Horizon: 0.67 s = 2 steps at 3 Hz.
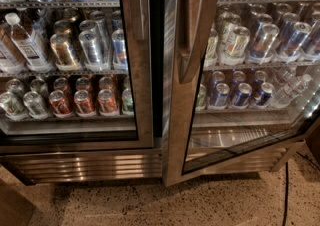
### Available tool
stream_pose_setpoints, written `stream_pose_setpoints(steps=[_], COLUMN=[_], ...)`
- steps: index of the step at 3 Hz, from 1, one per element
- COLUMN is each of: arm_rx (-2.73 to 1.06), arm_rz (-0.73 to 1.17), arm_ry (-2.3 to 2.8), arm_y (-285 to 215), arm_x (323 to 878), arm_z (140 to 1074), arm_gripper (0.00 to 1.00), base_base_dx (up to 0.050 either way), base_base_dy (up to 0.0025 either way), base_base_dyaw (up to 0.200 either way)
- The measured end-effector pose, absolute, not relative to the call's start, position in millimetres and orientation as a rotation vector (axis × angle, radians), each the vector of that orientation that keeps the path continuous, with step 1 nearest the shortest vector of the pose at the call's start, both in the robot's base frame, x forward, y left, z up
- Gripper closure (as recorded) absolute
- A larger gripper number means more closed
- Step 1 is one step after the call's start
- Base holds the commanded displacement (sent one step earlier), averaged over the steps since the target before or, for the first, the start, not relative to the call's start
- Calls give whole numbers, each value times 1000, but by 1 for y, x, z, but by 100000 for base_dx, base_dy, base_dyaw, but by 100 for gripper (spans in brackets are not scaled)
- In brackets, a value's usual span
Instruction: Open right fridge door
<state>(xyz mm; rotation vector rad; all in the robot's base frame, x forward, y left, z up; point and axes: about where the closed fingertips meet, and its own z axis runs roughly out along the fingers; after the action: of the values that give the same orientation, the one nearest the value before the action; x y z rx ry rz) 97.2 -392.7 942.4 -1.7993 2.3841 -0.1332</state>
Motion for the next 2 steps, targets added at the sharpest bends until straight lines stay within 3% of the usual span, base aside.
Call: stream_pose_setpoints(steps=[2], arm_rx=[-2004], arm_rz=[-139], arm_ry=[2284], arm_y=[-385], arm_x=[96], arm_z=[936], arm_gripper=[0], base_base_dx=[0], base_base_dy=[0], base_base_dyaw=[0])
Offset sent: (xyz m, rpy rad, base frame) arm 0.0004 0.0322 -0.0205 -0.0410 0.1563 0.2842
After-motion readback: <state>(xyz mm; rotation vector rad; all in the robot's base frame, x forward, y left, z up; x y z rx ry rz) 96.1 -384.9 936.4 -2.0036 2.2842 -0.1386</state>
